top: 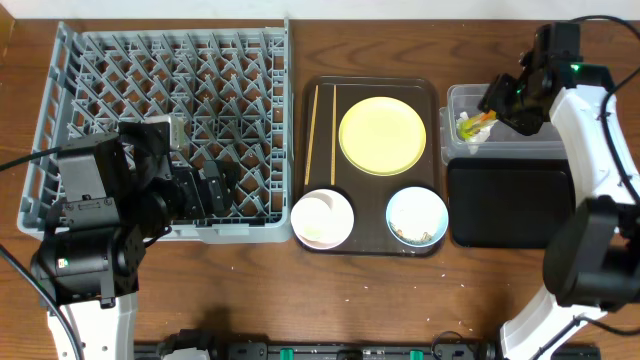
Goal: Sort waste into correct bins and load items into the dishwasher
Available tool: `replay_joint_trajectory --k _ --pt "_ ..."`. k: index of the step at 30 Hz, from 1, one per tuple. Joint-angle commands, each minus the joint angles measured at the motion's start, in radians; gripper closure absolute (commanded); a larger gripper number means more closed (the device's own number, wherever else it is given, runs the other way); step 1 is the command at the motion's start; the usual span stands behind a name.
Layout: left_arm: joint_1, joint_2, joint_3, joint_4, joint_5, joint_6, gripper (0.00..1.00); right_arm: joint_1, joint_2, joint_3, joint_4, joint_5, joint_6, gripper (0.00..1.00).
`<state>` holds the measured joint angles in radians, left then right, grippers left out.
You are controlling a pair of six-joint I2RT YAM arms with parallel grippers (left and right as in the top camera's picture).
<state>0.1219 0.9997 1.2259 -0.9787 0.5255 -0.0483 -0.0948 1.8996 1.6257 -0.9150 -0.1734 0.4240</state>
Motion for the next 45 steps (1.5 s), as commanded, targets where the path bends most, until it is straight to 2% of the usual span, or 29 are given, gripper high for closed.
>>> replay_joint_trajectory --k 1,5,6,8,11,15,22,30,34,41,45 --pt "0.001 0.001 0.015 -0.003 0.018 0.006 0.09 0.002 -0.114 0.007 -0.019 -0.078 -0.035 0.36" --pt "0.001 0.004 0.015 -0.001 0.017 0.01 0.09 0.026 -0.211 0.007 -0.037 -0.061 -0.063 0.42" --pt "0.001 0.006 0.015 0.0 0.017 0.011 0.09 0.037 -0.235 0.007 -0.041 -0.065 -0.071 0.44" --pt "0.001 0.01 0.015 -0.001 0.017 0.019 0.09 0.063 -0.269 0.007 -0.047 -0.093 -0.106 0.56" --pt "-0.007 0.014 0.015 -0.001 0.015 0.032 0.1 0.122 -0.297 0.007 -0.07 -0.187 -0.211 0.62" --pt "-0.022 0.014 0.015 0.0 -0.024 0.034 0.1 0.259 -0.286 0.0 -0.134 -0.214 -0.282 0.61" --pt "-0.023 0.012 0.016 0.0 -0.024 0.033 0.11 0.501 -0.186 -0.02 -0.161 -0.056 -0.254 0.59" --pt "-0.022 0.011 0.015 0.012 -0.024 0.033 0.1 0.58 -0.03 -0.024 -0.3 -0.003 -0.2 0.69" --pt "-0.022 0.011 0.015 0.012 -0.024 0.033 0.1 0.624 0.004 -0.033 -0.271 -0.003 -0.22 0.7" --pt "-0.022 0.01 0.015 -0.001 -0.068 0.037 0.1 0.687 -0.001 -0.037 -0.229 -0.179 -0.328 0.64" --pt "-0.022 0.01 0.015 -0.001 -0.07 0.037 0.09 0.76 0.001 -0.095 -0.182 -0.172 -0.328 0.57"
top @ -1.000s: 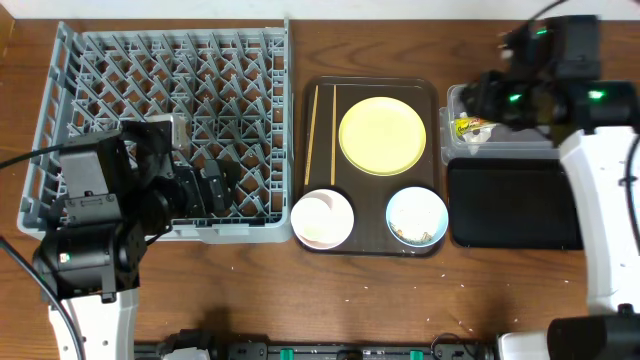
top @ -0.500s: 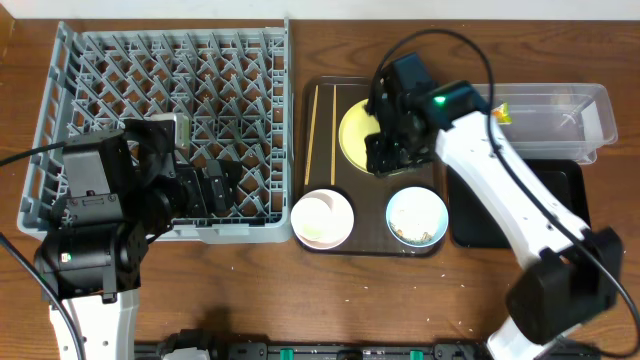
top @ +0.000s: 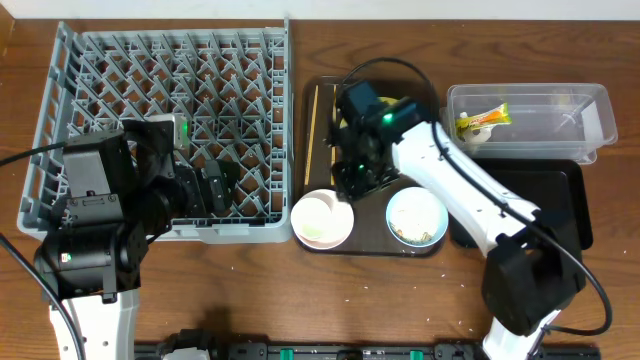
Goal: Sort waste into correct bins and load items into the dishwasher
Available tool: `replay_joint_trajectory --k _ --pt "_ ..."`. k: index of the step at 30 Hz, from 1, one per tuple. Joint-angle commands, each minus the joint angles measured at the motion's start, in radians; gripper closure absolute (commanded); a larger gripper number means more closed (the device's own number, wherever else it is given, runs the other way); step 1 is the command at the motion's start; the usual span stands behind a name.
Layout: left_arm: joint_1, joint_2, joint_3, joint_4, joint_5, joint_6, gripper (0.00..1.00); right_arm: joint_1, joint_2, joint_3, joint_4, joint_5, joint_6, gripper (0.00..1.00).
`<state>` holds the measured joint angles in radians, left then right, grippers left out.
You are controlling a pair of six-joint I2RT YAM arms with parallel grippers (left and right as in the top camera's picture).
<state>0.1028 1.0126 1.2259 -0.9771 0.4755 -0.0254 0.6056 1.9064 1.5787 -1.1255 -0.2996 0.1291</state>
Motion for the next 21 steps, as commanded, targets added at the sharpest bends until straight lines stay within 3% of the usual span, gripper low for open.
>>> replay_joint_trajectory --k 1,6,10,15,17,18,21 --pt "-0.003 -0.003 0.015 -0.002 -0.02 0.014 0.09 0.076 -0.006 -0.063 0.044 -0.045 -0.032 0.54" --pt "-0.003 -0.003 0.015 -0.002 -0.02 0.013 0.09 0.14 -0.006 -0.145 0.156 0.018 0.042 0.51" --pt "-0.003 -0.003 0.015 -0.002 -0.019 0.013 0.09 0.136 -0.006 -0.162 0.177 0.109 0.095 0.67" --pt "-0.003 -0.003 0.015 -0.002 -0.019 0.013 0.09 0.121 -0.006 -0.159 0.188 0.109 0.099 0.74" --pt "-0.003 -0.003 0.015 -0.002 -0.019 0.013 0.09 0.113 -0.006 -0.159 0.187 0.108 0.1 0.94" --pt "-0.003 -0.003 0.015 -0.002 -0.019 0.013 0.09 0.108 -0.006 -0.159 0.184 0.108 0.102 0.99" --pt "-0.003 -0.003 0.015 -0.002 -0.019 0.013 0.09 0.091 -0.021 -0.154 0.175 0.106 0.102 0.99"
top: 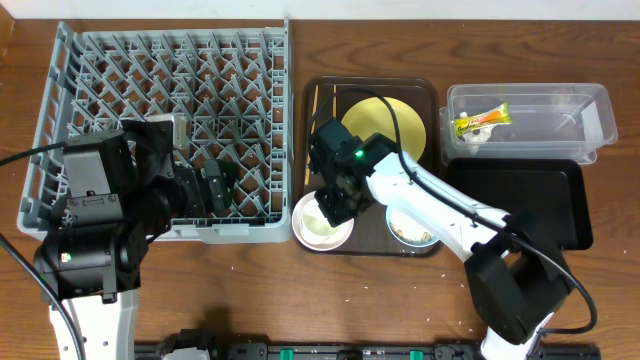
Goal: Sort waste into correct bins and load items into the dishwasher
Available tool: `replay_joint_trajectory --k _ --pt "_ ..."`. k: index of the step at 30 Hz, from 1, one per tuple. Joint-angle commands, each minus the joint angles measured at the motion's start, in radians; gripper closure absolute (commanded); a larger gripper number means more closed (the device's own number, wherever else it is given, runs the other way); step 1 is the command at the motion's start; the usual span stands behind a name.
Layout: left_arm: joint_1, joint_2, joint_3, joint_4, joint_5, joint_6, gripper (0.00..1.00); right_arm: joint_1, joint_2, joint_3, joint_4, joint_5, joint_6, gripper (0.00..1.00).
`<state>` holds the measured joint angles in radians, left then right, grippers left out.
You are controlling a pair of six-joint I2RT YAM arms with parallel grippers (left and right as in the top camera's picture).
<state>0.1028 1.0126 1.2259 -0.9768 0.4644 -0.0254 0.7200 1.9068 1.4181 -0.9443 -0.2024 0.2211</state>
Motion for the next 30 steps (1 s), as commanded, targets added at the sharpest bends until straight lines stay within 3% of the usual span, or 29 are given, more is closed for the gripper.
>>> replay_joint_trajectory --k 1,5,12,17,21,25,30 --pt "-0.003 -0.003 0.015 -0.003 -0.008 0.013 0.09 -0.033 -0.032 0.013 -0.009 -0.001 0.01 0.99" --pt "-0.003 -0.003 0.015 0.003 -0.008 0.002 0.09 -0.098 -0.095 0.071 -0.045 -0.054 -0.001 0.99" --pt "-0.003 0.0 0.015 0.084 0.037 -0.151 0.09 -0.342 -0.218 0.169 0.014 -0.383 -0.095 0.99" --pt "0.0 0.03 0.015 0.217 0.354 -0.236 0.09 -0.445 -0.213 0.169 0.132 -0.707 -0.11 0.99" --pt "0.0 0.067 0.015 0.324 0.618 -0.305 0.09 -0.441 -0.211 0.169 0.207 -0.986 -0.179 0.99" --pt "-0.002 0.095 0.015 0.416 0.788 -0.383 0.09 -0.415 -0.211 0.169 0.255 -1.117 -0.207 0.99" --pt "-0.013 0.108 0.015 0.441 0.917 -0.392 0.09 -0.387 -0.211 0.169 0.336 -1.188 -0.209 0.99"
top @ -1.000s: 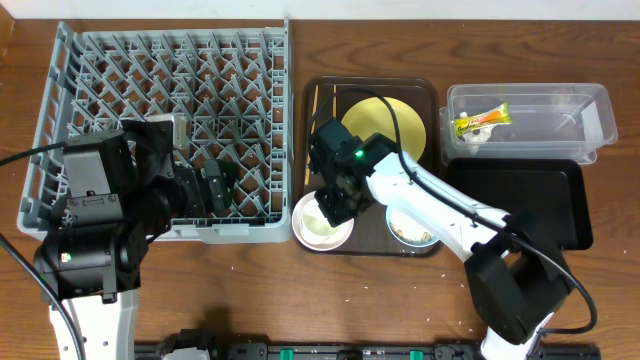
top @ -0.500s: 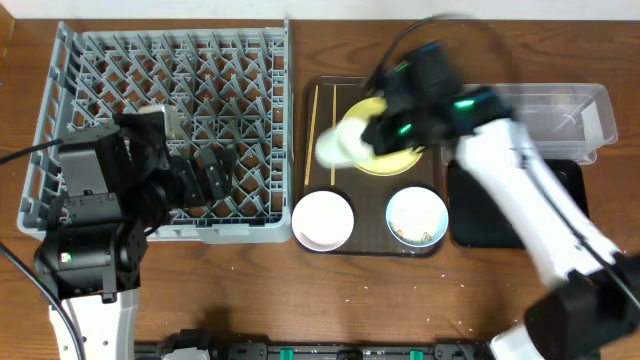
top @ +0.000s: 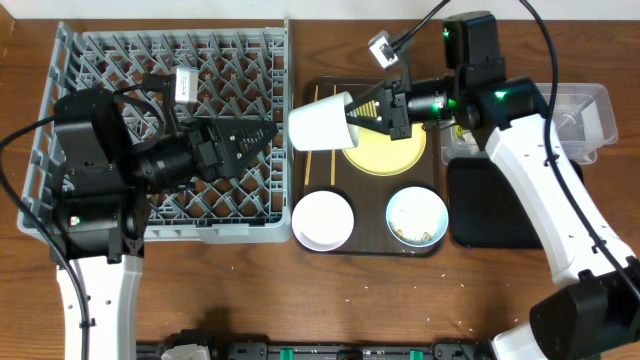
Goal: Sort waste into correct bins and load items into the dishwasher
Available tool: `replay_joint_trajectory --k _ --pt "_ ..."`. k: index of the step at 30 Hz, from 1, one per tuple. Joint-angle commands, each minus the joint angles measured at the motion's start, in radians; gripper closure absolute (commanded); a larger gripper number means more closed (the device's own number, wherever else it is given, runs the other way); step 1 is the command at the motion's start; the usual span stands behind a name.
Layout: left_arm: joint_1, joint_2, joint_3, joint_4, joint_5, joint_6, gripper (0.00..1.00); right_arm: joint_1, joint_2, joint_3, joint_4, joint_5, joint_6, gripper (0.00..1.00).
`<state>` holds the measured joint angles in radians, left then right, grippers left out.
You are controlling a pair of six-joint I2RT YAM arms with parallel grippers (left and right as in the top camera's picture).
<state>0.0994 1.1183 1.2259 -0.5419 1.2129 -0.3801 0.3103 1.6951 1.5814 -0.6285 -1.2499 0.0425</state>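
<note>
My right gripper [top: 358, 113] is shut on a white paper cup [top: 318, 122]. The cup lies sideways in the air over the back left of the brown tray [top: 436, 160], its mouth pointing left toward the grey dish rack [top: 120, 70]. My left gripper [top: 265, 133] reaches right across the middle of the rack, open, its tips a short way from the cup. On the tray sit a yellow plate [top: 388, 155], an empty white bowl [top: 322, 219], a bowl with food scraps [top: 417, 218] and chopsticks [top: 311, 168].
A clear plastic bin [top: 590, 108] stands at the back right, partly behind my right arm. A black bin [top: 500, 205] sits in front of it. The rack fills the left half of the table.
My right gripper was down at the white bowl; now it holds the paper cup lifted over the tray's back left. My left gripper has moved from the rack's front to its middle right.
My right gripper first hung over the clear bin with a yellow wrapper. The wrapper then lay in the bin while the gripper was over the tray, then at the white bowl. Now it holds the cup up beside the rack, with the left gripper reaching toward it.
</note>
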Motion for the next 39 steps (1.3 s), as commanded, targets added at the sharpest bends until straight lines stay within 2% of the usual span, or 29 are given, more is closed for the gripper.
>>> replay_joint_trajectory --k 1,11,17,31,39 --pt "-0.014 0.003 0.015 0.006 0.18 -0.037 0.09 0.027 0.001 0.005 0.031 -0.14 -0.021 0.99" --pt "-0.118 0.004 0.015 0.005 0.191 -0.037 0.09 0.09 0.001 0.005 0.203 -0.169 0.063 0.99" --pt "-0.122 0.004 0.015 0.006 0.189 -0.037 0.1 0.098 0.001 0.005 0.301 -0.234 0.141 0.99" --pt "-0.122 0.004 0.015 0.006 0.19 -0.036 0.1 -0.026 0.001 0.005 0.307 -0.259 0.198 0.99" --pt "-0.122 0.004 0.015 0.006 0.159 -0.014 0.1 0.018 0.001 0.005 0.307 -0.289 0.216 0.99"
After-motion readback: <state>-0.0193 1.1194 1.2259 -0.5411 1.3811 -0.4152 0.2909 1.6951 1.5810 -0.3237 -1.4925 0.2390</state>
